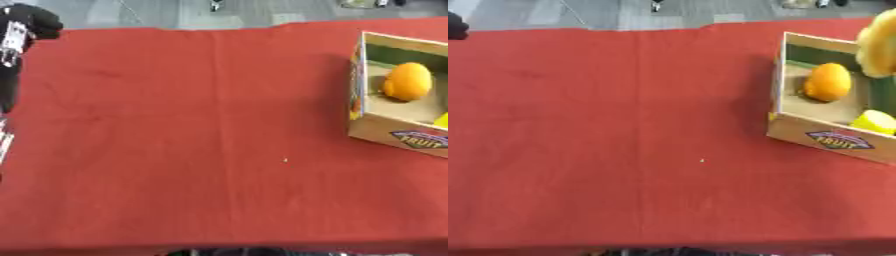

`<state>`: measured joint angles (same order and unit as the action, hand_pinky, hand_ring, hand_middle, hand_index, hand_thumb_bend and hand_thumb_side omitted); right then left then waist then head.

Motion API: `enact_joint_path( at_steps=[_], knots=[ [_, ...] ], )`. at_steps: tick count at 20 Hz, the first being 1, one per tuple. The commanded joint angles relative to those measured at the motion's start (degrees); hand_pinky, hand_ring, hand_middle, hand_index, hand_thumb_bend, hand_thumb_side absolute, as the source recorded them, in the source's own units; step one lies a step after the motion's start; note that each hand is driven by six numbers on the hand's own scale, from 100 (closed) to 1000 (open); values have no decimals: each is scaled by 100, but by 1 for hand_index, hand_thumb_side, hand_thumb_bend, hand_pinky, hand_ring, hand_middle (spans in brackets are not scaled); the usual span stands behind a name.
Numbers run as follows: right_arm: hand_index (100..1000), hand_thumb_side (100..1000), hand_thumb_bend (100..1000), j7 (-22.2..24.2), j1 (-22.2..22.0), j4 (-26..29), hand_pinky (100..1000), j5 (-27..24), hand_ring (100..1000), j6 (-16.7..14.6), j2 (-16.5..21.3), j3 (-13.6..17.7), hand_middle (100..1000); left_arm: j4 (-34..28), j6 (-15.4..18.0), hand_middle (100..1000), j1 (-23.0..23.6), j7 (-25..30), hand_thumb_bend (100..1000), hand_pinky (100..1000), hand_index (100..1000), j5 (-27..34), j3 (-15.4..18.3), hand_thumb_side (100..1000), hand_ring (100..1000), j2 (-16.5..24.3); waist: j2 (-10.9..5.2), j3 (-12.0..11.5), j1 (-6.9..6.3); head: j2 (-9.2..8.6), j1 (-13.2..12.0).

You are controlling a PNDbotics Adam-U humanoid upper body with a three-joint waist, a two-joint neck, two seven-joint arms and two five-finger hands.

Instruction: Pick up the objects with one hand, pass them to the other hand, and then place them into the box on the other side of the table.

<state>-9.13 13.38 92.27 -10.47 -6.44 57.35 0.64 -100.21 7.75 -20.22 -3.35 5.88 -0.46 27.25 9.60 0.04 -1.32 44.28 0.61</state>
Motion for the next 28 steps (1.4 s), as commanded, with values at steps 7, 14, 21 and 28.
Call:
enact_joint_path(
  at_steps=[7,14,21,28],
  knots=[
    [961,567,100,801,504,-1589,584,1876,563,-774,282,-29,459,-330,124,605,211,-243,100,732,622,-262,295,776,669,-594,27,-165,24,-16,222],
    [1000,765,100,848,445,-1914,592,2108,553,-1128,248,54,451,-352,177,603,284,-262,100,733,625,-303,316,785,668,-811,33,-176,40,-16,450],
    [1000,731,100,457,295,-1858,587,2379,542,-1232,305,177,441,-344,215,601,343,-257,100,733,624,-299,314,790,667,-950,30,-135,44,-16,817],
    [1000,373,100,65,-676,-338,602,1827,586,-1286,143,730,455,-285,238,602,388,-440,100,731,626,-408,443,779,667,-976,7,16,78,-16,678]
  ],
)
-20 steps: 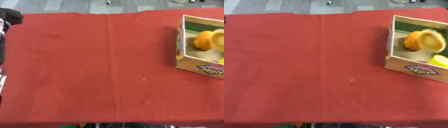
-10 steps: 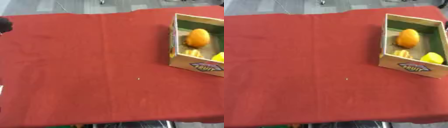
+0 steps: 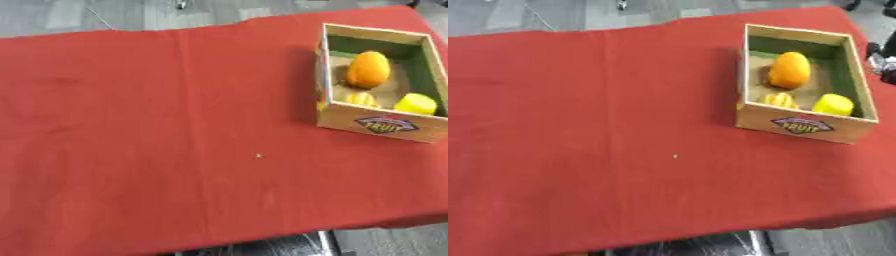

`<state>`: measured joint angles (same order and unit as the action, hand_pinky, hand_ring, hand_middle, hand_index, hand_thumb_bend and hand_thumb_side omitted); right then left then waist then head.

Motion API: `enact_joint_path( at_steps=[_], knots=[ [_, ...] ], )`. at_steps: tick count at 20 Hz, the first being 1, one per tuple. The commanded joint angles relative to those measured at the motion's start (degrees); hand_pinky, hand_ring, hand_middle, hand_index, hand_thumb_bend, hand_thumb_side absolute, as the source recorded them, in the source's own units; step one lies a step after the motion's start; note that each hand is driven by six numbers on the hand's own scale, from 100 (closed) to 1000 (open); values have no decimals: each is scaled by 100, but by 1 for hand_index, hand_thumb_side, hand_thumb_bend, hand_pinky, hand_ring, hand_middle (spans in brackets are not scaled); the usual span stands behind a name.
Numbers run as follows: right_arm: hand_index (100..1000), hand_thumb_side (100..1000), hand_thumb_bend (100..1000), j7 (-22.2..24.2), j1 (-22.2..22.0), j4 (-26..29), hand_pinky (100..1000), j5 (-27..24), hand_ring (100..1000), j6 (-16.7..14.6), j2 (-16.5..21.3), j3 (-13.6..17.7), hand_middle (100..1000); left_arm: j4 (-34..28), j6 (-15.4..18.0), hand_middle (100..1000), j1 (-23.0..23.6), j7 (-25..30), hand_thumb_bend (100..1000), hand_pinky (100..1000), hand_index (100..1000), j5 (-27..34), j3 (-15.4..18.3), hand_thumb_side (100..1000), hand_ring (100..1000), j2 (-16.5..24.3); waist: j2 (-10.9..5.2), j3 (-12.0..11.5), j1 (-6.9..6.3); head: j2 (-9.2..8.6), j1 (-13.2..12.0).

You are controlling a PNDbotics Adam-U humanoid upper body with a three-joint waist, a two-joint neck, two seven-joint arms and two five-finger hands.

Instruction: Pick up the objects with one hand, pass them to the other hand, and then place them into the box on the other side of the table.

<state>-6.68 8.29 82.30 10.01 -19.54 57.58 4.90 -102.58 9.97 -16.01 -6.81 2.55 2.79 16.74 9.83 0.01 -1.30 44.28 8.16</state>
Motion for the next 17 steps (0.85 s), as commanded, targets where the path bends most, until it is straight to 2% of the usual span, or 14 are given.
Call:
enact_joint_path(
  at_steps=[1,3,6,12,14,17],
  knots=[
    [1000,378,100,-310,-389,1049,604,-373,593,74,-4,426,455,-34,21,602,-35,-146,100,731,626,-111,154,773,668,77,-23,44,81,-16,-131],
    [1000,362,100,-562,-857,1884,610,-608,608,180,-290,665,468,-6,29,603,-39,-255,100,731,625,-190,229,766,670,86,-32,69,90,-16,-211],
    [1000,358,100,-931,-1486,2982,622,-605,633,246,-853,959,491,44,35,597,-36,-499,100,724,620,-292,381,752,664,143,-29,97,121,-16,-271],
    [1000,353,100,-1510,-2207,3226,637,-286,664,-707,-1890,1380,520,93,35,580,9,-1141,100,712,607,-564,774,744,642,196,-120,156,153,-16,-361],
    [1000,343,100,-1746,-2360,3228,645,-150,678,-865,-2182,1557,538,101,26,577,26,-1342,100,710,606,-647,893,748,636,243,-178,147,152,-16,-397],
    [1000,344,100,-2138,-2578,3229,645,75,682,-919,-2541,1805,541,125,-17,570,82,-1654,100,706,601,-825,1138,753,627,347,-234,142,147,-16,-457]
  ],
)
